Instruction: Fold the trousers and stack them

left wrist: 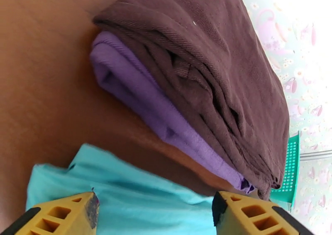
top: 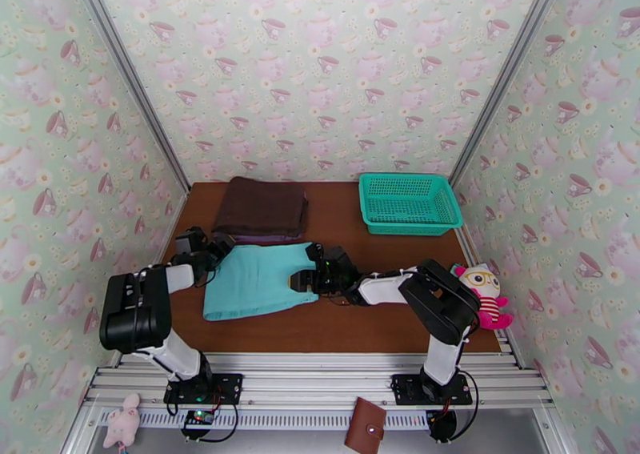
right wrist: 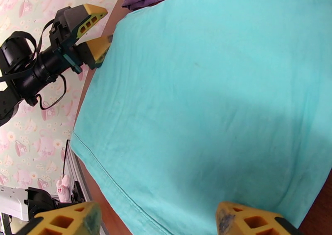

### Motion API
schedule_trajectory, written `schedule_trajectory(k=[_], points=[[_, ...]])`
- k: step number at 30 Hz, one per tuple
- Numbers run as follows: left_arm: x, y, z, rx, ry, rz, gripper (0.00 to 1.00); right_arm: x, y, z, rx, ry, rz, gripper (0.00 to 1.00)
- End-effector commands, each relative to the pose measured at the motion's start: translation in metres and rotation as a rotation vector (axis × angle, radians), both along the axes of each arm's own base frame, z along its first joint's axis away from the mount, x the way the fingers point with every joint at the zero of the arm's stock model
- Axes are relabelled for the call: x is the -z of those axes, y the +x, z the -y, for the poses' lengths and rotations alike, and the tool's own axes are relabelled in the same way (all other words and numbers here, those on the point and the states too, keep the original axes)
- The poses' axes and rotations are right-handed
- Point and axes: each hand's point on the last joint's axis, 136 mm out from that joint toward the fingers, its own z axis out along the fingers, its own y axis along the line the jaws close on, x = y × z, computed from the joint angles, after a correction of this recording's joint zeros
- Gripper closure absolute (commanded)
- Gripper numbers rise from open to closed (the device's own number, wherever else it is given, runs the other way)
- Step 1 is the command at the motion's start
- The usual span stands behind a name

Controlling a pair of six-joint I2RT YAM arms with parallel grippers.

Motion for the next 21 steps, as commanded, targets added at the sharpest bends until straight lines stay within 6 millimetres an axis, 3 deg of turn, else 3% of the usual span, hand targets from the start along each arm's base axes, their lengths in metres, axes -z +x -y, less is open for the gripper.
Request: schedule_trajectory(k=[1,4,7,10,13,15,21], points=[[-0.002,-0.034,-0.004,-0.041,0.070,-0.091,0.23,0.016,-0.006,0.011,0.011,-0.058,-0.034,0.24],[0.005,-0.085,-0.002,-0.184,0.075,-0.211,0.22,0.011,-0.006,0.013,0.011,-0.068,-0.014,0.24],[0.006,-0.121,0.017,-0.230,0.005,-0.224,0.19,0.009,-0.007,0.014,0.007,-0.068,-0.010,0.24],[0.000,-0.150,0.033,-0.217,-0.030,-0.260,0.16,0.009,-0.009,0.014,-0.001,-0.064,-0.016,0.24],[0.003,-0.175,0.030,-0.231,0.000,-0.335,0.12,0.010,-0.011,0.013,-0.008,-0.052,-0.018,0.24],[0.010,-0.184,0.022,-0.256,0.042,-0.375,0.10,0.009,-0.012,0.011,-0.014,-0.037,-0.019,0.24],[0.048,-0.182,0.012,-0.281,0.082,-0.530,0.09,0.008,-0.018,0.012,-0.029,-0.015,-0.031,0.24]])
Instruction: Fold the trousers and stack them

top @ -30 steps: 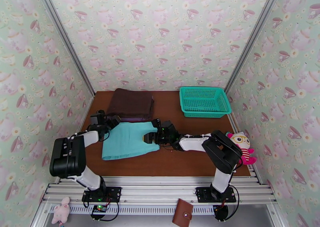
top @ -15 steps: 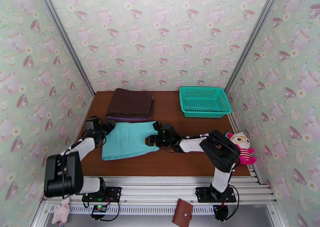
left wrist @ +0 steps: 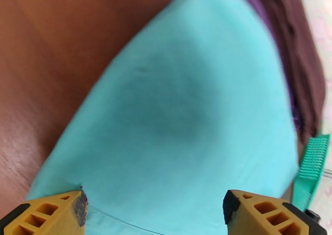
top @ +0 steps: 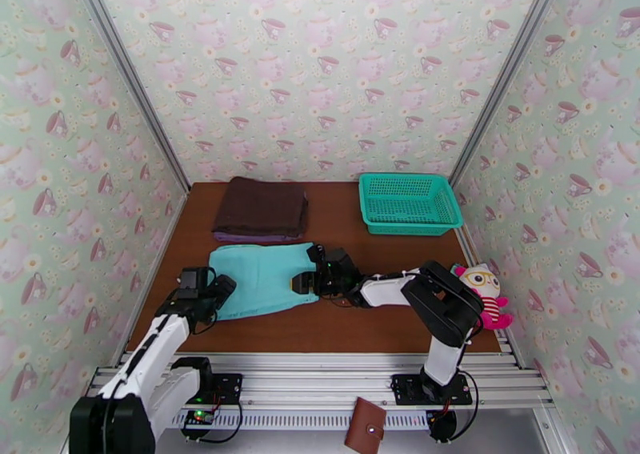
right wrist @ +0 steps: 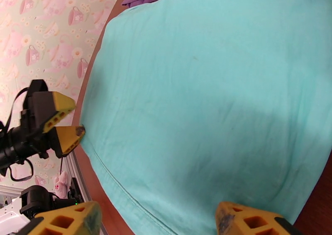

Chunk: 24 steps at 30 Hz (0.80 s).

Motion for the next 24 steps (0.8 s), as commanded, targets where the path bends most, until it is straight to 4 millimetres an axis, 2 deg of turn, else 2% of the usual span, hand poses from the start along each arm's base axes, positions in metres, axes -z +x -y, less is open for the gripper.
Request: schedule_trajectory(k=[1,2,4,7,10,12,13,15,17,21,24], points=[[0.022,-0.008,-0.008,-0.029,0.026,-0.120,0.10,0.007,-0.013,0.008,-0.016,-0.016,-0.040,0.24],[0.023,-0.004,-0.006,-0.007,0.023,-0.124,0.10,0.005,-0.014,0.010,-0.014,-0.018,-0.033,0.24],[0.014,0.005,-0.002,0.051,0.041,-0.098,0.10,0.002,-0.014,0.014,-0.008,-0.025,-0.019,0.24],[-0.030,0.023,0.003,0.159,0.144,0.033,0.10,-0.006,-0.015,0.018,-0.008,-0.028,0.000,0.24],[-0.083,0.039,0.011,0.290,0.234,0.192,0.09,-0.019,-0.014,0.023,-0.005,-0.042,0.045,0.24],[-0.107,0.044,-0.004,0.276,0.324,0.214,0.06,-0.031,-0.011,0.026,0.000,-0.062,0.089,0.24],[-0.111,0.047,-0.013,0.267,0.358,0.201,0.05,-0.036,-0.010,0.028,0.002,-0.067,0.108,0.23],[-0.109,0.056,-0.032,0.259,0.393,0.136,0.03,-0.048,-0.006,0.031,0.008,-0.053,0.143,0.22],[-0.097,0.067,-0.041,0.272,0.365,0.088,0.01,-0.057,-0.001,0.037,0.022,-0.036,0.158,0.21],[-0.064,0.087,-0.040,0.355,0.287,0.064,0.00,-0.067,0.007,0.055,0.046,0.019,0.145,0.19],[-0.036,0.095,-0.035,0.406,0.190,0.040,0.02,-0.074,0.012,0.072,0.074,0.081,0.118,0.17]])
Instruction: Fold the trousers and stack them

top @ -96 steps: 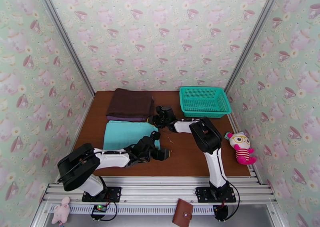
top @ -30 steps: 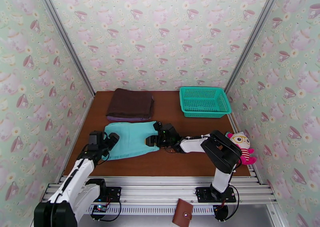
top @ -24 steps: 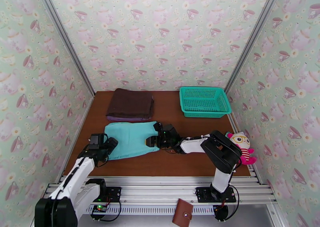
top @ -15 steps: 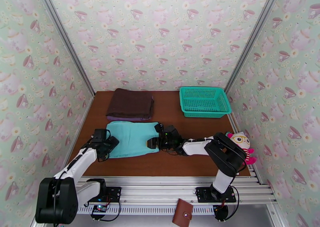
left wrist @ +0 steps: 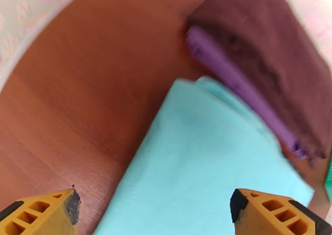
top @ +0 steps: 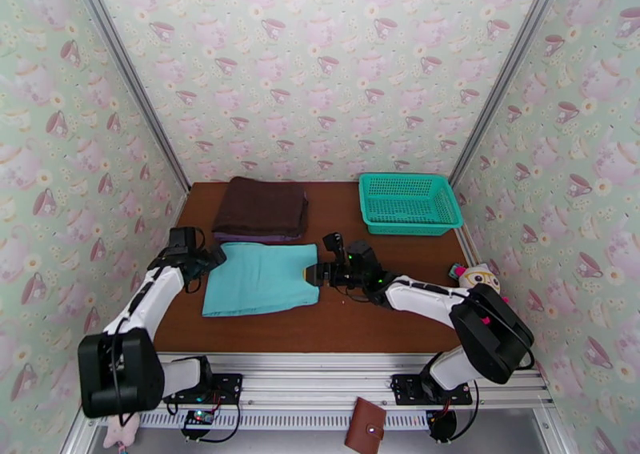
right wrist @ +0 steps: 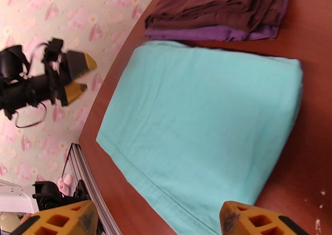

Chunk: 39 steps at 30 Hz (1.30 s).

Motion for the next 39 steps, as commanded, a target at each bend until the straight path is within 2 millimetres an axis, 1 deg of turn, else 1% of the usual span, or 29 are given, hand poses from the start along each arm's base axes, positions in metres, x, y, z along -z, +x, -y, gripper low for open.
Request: schedule_trajectory(k=[1,4,7,9,10,13,14,15,16,19,20,21,24,26,27,29,30,32,34,37,38,39], points=[[0.019,0.010,0.016,0.126,-0.091,-0.013,0.03,-0.007,-0.003,0.017,-0.007,0.061,-0.035,0.16],[0.037,0.013,0.023,0.147,-0.145,-0.035,0.03,-0.013,-0.001,0.028,-0.006,0.036,-0.031,0.14],[0.053,0.011,0.036,0.179,-0.213,-0.041,0.05,-0.020,0.001,0.037,0.005,-0.008,0.027,0.10],[0.061,0.010,0.043,0.188,-0.253,-0.059,0.09,-0.023,0.003,0.044,0.023,-0.022,0.063,0.08],[0.065,0.009,0.047,0.199,-0.265,-0.069,0.11,-0.024,0.006,0.048,0.038,-0.025,0.086,0.02],[0.075,0.005,0.057,0.227,-0.272,-0.102,0.18,-0.024,0.010,0.060,0.078,-0.010,0.102,0.01],[0.076,0.005,0.059,0.232,-0.278,-0.110,0.22,-0.024,0.012,0.065,0.095,-0.001,0.105,0.00],[0.076,0.006,0.064,0.244,-0.291,-0.106,0.29,-0.023,0.014,0.070,0.111,0.003,0.110,0.01],[0.073,0.008,0.071,0.268,-0.301,-0.097,0.40,-0.021,0.015,0.075,0.130,0.004,0.109,0.01],[0.065,0.008,0.091,0.333,-0.292,-0.099,0.86,-0.015,0.020,0.089,0.167,0.008,0.083,0.01],[0.062,0.007,0.098,0.359,-0.277,-0.108,0.98,-0.014,0.023,0.094,0.183,0.015,0.075,0.01],[0.059,0.005,0.103,0.382,-0.254,-0.120,1.00,-0.015,0.025,0.099,0.195,0.024,0.071,0.01],[0.048,-0.002,0.124,0.464,-0.186,-0.143,1.00,-0.016,0.030,0.116,0.252,0.043,0.066,0.01],[0.035,-0.006,0.149,0.540,-0.162,-0.138,1.00,-0.015,0.032,0.127,0.298,0.048,0.070,0.01],[0.028,-0.006,0.157,0.565,-0.145,-0.132,1.00,-0.015,0.033,0.131,0.316,0.048,0.071,0.00],[0.007,-0.004,0.184,0.637,-0.120,-0.103,1.00,-0.012,0.034,0.141,0.364,0.043,0.067,0.01],[-0.005,0.001,0.195,0.664,-0.112,-0.086,1.00,-0.010,0.035,0.146,0.393,0.042,0.060,0.00],[-0.033,0.011,0.224,0.725,-0.089,-0.054,1.00,-0.005,0.036,0.157,0.451,0.038,0.047,0.00],[-0.055,0.022,0.245,0.764,-0.069,-0.035,1.00,0.000,0.035,0.161,0.475,0.032,0.031,0.01],[-0.084,0.046,0.269,0.780,-0.026,-0.002,1.00,0.000,0.034,0.161,0.466,0.033,0.036,0.00],[-0.091,0.054,0.275,0.781,-0.021,0.005,1.00,-0.001,0.034,0.160,0.458,0.039,0.040,0.01],[-0.102,0.066,0.281,0.780,-0.018,0.021,1.00,-0.002,0.033,0.158,0.449,0.046,0.044,0.00]])
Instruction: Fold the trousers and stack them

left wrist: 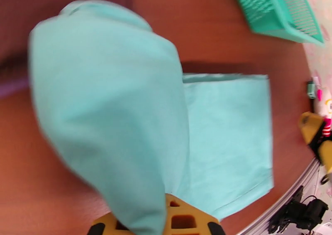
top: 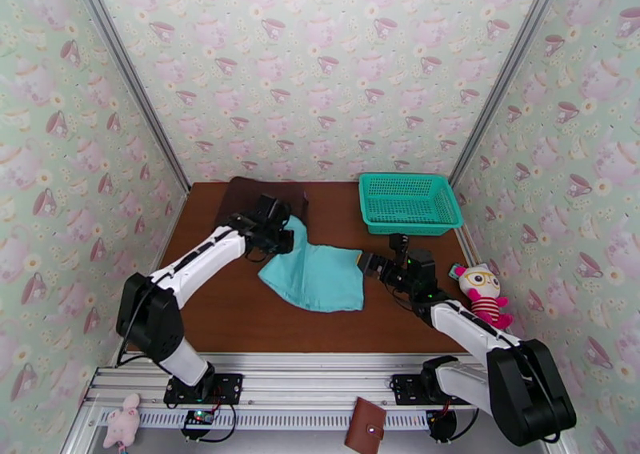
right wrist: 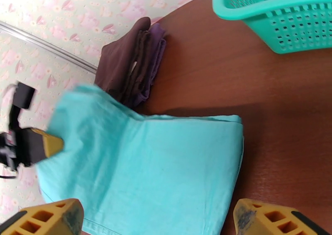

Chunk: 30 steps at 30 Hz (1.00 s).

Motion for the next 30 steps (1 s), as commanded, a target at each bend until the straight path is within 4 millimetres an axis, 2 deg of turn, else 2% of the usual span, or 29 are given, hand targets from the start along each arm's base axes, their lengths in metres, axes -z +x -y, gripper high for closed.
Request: schedule_trajectory(k=[1,8,12,15,21,30], points=[[-0.010,0.022,0.003,-0.035,0.073,-0.020,1.00,-0.004,0.000,0.000,0.002,0.025,0.019,0.01],[-0.047,0.090,0.034,0.008,0.148,0.044,1.00,-0.003,-0.001,-0.009,-0.043,0.055,-0.001,0.01],[-0.076,0.130,0.032,-0.037,0.058,0.154,1.00,0.000,-0.001,-0.012,-0.060,0.066,-0.016,0.00],[-0.098,0.150,0.037,0.015,0.011,0.286,1.00,0.004,0.000,-0.014,-0.068,0.071,-0.031,0.00],[-0.126,0.162,0.032,-0.028,-0.014,0.399,1.00,0.013,0.003,-0.020,-0.094,0.094,-0.068,0.01],[-0.151,0.165,0.019,-0.095,-0.008,0.450,1.00,0.028,0.008,-0.028,-0.123,0.130,-0.121,0.00]])
